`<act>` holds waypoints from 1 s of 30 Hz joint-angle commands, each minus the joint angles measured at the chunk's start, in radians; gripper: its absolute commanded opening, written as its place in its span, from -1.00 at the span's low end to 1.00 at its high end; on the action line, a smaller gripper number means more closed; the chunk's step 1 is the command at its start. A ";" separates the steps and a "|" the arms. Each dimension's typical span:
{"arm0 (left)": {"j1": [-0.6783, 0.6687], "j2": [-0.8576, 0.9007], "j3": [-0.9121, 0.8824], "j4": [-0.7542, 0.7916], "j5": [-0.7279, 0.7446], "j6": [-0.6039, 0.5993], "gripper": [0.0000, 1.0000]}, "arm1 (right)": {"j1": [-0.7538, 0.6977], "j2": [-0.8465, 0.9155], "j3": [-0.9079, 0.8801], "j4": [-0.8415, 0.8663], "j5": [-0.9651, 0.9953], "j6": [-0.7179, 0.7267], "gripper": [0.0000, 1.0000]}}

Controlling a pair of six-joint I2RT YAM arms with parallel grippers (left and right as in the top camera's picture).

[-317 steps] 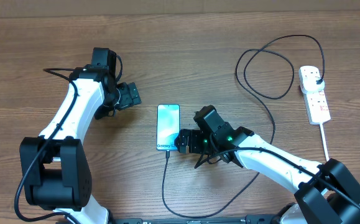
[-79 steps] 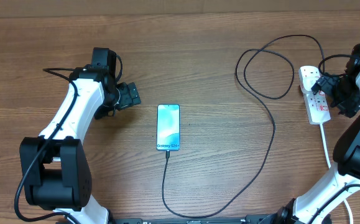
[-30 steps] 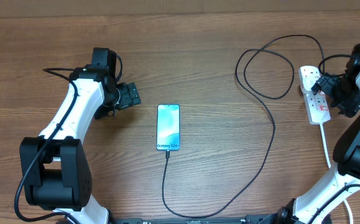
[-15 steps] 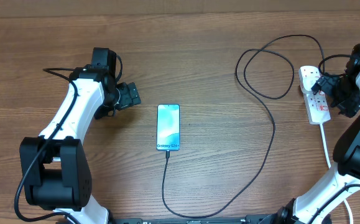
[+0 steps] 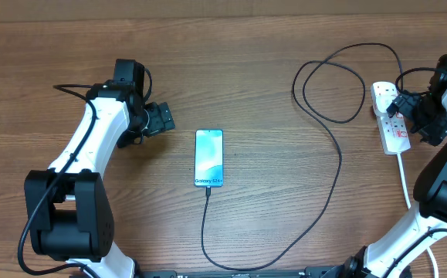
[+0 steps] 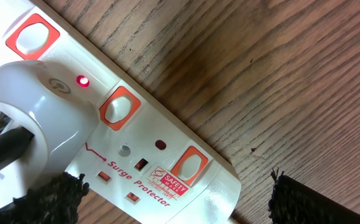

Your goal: Plug charger to phone and switch on socket

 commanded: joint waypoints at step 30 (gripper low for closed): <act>-0.002 -0.132 0.014 0.002 -0.011 0.011 1.00 | 0.006 -0.037 0.031 0.040 -0.032 0.018 1.00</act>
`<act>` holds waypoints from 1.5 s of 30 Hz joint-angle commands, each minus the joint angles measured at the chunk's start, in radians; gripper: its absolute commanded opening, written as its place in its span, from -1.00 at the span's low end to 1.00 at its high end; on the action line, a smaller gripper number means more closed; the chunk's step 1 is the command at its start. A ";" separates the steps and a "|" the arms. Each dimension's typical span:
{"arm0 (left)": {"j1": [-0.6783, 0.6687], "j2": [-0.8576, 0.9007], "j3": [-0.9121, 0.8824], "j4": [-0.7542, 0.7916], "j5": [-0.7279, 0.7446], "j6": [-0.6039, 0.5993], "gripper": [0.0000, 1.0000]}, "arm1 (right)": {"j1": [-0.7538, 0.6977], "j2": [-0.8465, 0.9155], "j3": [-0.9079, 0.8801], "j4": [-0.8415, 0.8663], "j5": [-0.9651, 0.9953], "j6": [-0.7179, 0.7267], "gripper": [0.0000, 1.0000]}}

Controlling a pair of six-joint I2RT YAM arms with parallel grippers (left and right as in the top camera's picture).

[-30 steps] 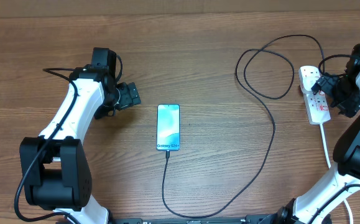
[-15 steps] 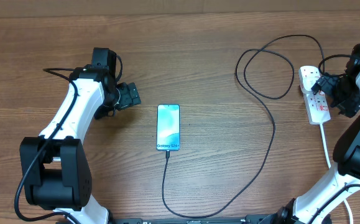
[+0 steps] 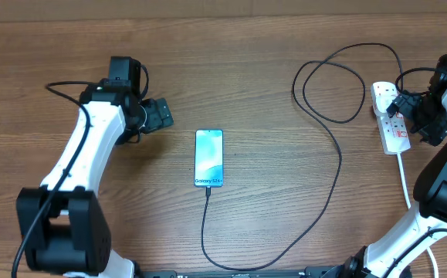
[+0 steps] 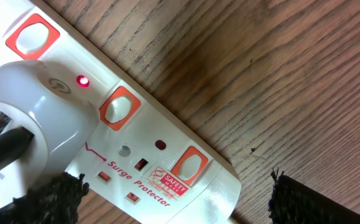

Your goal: Plug charger to phone and switch on socket

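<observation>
The phone (image 3: 209, 157) lies face up at mid-table with its screen lit. The black charger cable (image 3: 204, 232) is plugged into its near end. The cable loops round to the white adapter (image 4: 30, 124), which sits in the white power strip (image 3: 394, 127) at the far right. A red light (image 4: 82, 81) glows on the strip beside the adapter. My right gripper (image 4: 176, 202) is open, with its fingers (image 4: 298, 199) on either side of the strip's end. My left gripper (image 3: 160, 116) is up and left of the phone, holding nothing.
The cable's slack makes a big loop (image 3: 331, 85) between the phone and the strip. The strip's own white lead (image 3: 404, 177) runs toward the near right edge. The strip has three orange rocker switches (image 4: 119, 107).
My left arm has drawn back slightly, up and to the left, away from the phone. The right gripper, strip, phone and cable have not moved, and the red light is still on.
</observation>
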 commanded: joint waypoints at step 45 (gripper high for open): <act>-0.050 -0.278 -0.552 0.685 0.125 0.019 1.00 | 0.006 -0.037 0.031 0.039 -0.033 0.018 1.00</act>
